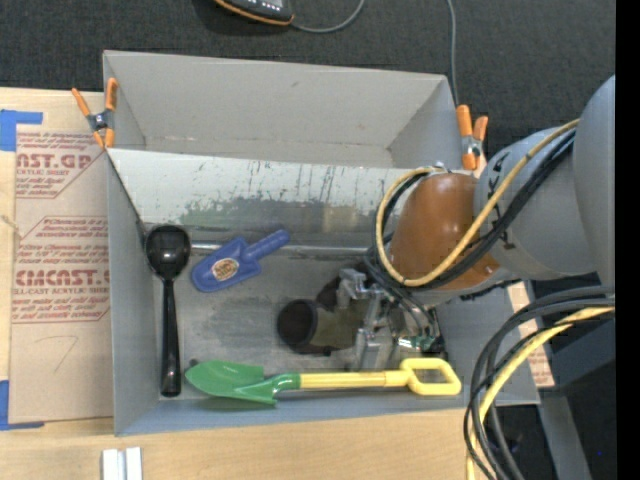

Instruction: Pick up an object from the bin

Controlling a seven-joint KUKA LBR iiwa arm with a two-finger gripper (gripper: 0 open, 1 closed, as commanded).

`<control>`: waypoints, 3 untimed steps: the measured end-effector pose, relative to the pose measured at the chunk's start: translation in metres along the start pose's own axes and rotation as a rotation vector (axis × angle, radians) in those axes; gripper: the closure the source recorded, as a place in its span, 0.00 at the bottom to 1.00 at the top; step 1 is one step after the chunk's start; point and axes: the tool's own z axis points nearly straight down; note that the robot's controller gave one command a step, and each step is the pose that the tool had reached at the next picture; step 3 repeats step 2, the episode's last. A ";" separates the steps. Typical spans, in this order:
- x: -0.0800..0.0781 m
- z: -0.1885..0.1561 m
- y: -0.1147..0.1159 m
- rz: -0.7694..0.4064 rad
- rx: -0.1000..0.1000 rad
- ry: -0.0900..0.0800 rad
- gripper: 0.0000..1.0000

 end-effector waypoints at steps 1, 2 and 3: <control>-0.014 0.000 -0.003 0.017 0.002 -0.006 1.00; -0.014 0.000 -0.003 0.017 0.002 -0.006 1.00; -0.014 0.000 -0.003 0.017 0.002 -0.006 1.00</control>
Offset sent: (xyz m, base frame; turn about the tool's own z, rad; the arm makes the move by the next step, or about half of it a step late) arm 0.0000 0.0000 0.0000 0.0000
